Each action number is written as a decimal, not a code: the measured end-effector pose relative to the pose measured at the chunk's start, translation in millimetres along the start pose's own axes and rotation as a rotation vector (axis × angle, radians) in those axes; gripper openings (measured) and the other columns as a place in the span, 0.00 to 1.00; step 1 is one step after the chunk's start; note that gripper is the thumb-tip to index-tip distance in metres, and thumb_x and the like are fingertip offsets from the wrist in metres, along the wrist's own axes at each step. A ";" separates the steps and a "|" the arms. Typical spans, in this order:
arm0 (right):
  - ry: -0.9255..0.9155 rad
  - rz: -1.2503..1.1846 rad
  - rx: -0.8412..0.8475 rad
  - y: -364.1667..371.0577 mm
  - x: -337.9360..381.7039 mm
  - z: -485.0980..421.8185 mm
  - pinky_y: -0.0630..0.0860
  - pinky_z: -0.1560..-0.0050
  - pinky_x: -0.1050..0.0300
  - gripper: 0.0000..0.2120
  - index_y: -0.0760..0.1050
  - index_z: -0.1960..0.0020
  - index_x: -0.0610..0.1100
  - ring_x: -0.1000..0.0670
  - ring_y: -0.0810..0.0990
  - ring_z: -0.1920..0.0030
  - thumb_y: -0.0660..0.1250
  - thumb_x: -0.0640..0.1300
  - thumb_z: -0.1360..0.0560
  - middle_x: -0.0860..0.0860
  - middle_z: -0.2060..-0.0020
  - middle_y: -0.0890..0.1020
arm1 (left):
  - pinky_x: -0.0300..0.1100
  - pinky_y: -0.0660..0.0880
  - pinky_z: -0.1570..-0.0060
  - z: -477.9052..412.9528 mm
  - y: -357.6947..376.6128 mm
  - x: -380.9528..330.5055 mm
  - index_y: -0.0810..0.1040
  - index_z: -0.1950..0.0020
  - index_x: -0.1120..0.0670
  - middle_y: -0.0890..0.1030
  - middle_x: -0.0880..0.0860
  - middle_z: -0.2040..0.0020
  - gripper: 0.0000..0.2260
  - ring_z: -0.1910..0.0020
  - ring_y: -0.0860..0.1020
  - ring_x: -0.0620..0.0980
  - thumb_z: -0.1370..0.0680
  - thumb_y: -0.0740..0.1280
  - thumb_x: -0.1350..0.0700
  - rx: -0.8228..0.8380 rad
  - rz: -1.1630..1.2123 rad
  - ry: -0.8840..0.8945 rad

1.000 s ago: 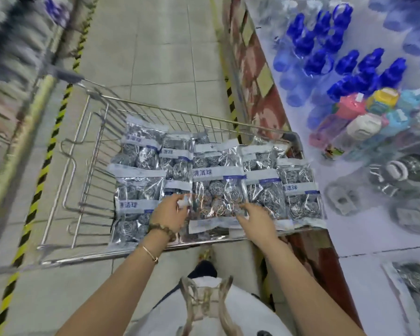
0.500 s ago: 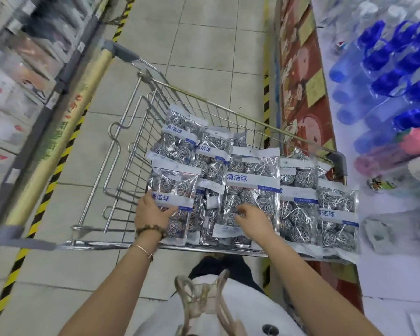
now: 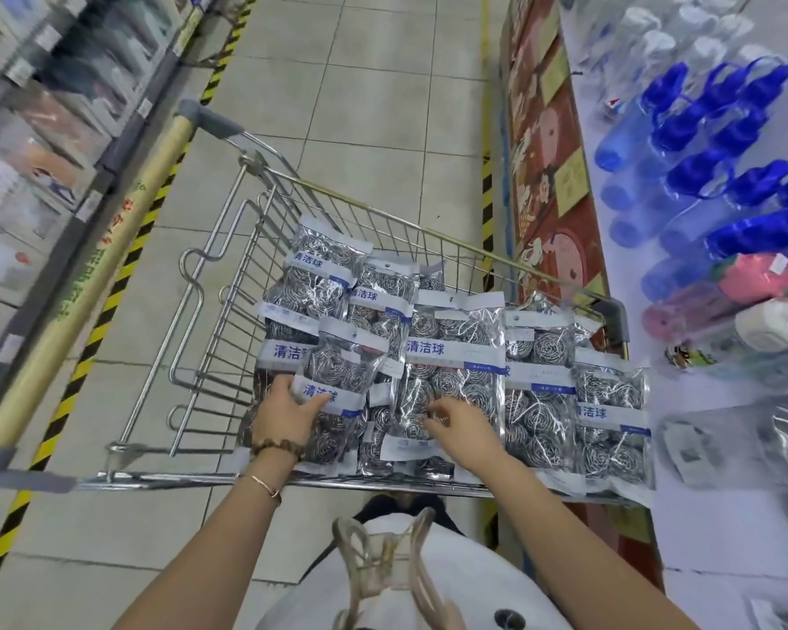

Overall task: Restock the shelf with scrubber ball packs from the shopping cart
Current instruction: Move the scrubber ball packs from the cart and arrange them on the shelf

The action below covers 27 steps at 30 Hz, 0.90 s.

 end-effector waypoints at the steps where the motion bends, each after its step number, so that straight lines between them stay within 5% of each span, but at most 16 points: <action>1: 0.002 -0.012 0.003 0.3 -0.7 0.4 0.76 0.43 0.50 0.18 0.71 0.34 0.47 0.51 0.77 0.45 0.63 0.50 0.23 0.51 0.39 0.77 | 0.39 0.64 0.70 4.3 -1.7 -6.4 0.70 0.53 0.55 0.73 0.48 0.65 0.15 0.64 0.73 0.50 0.30 0.72 0.48 -0.010 0.039 0.029; 10: 0.058 -0.656 0.003 -8.5 12.4 6.9 0.75 0.43 0.52 0.21 0.68 0.36 0.47 0.50 0.78 0.46 0.68 0.50 0.26 0.54 0.49 0.77 | 0.36 0.69 0.71 12.3 2.1 -82.6 0.72 0.58 0.54 0.74 0.52 0.64 0.09 0.69 0.69 0.47 0.29 0.71 0.54 0.105 0.534 0.102; 13: 0.090 -0.840 0.029 -10.3 15.1 9.5 0.79 0.55 0.56 0.18 0.71 0.41 0.42 0.52 0.79 0.59 0.69 0.47 0.27 0.49 0.55 0.80 | 0.36 0.70 0.71 17.2 22.1 -98.6 0.73 0.55 0.56 0.74 0.51 0.63 0.10 0.68 0.68 0.46 0.29 0.70 0.52 0.199 0.566 0.084; 17: 0.164 -0.975 -0.092 -15.2 1.8 14.4 0.74 0.43 0.48 0.15 0.74 0.46 0.48 0.49 0.80 0.49 0.73 0.46 0.30 0.49 0.50 0.82 | 0.36 0.71 0.65 24.0 47.2 -109.1 0.73 0.52 0.54 0.75 0.50 0.59 0.09 0.64 0.71 0.45 0.27 0.69 0.51 0.289 0.505 0.077; 21: 0.176 -0.997 -0.175 -22.7 -5.5 19.5 0.69 0.44 0.52 0.11 0.72 0.54 0.54 0.54 0.77 0.52 0.73 0.43 0.29 0.56 0.55 0.80 | 0.34 0.74 0.63 5.8 53.7 -113.3 0.75 0.48 0.58 0.77 0.49 0.57 0.12 0.61 0.75 0.44 0.24 0.65 0.51 0.410 0.367 0.141; 24: 0.183 -0.990 -0.226 -26.9 -7.9 19.5 0.70 0.44 0.52 0.11 0.74 0.50 0.52 0.52 0.78 0.49 0.73 0.45 0.30 0.54 0.52 0.81 | 0.43 0.74 0.47 -33.9 28.6 -108.2 0.74 0.41 0.58 0.78 0.53 0.44 0.15 0.45 0.76 0.51 0.25 0.66 0.52 0.284 0.317 0.127; 27: 0.196 -0.984 -0.284 -27.5 -9.7 20.2 0.72 0.40 0.48 0.18 0.74 0.42 0.47 0.48 0.78 0.45 0.73 0.46 0.30 0.50 0.47 0.81 | 0.42 0.72 0.52 -78.4 -1.3 -101.1 0.72 0.38 0.57 0.77 0.53 0.44 0.16 0.47 0.76 0.52 0.24 0.66 0.54 0.127 0.183 0.115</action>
Point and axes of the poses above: each hand's wrist, its own z-axis away from the middle knuckle, its own y-axis out of the palm, x = y × z, the point moved 7 cm from there along -z, towards the middle knuckle
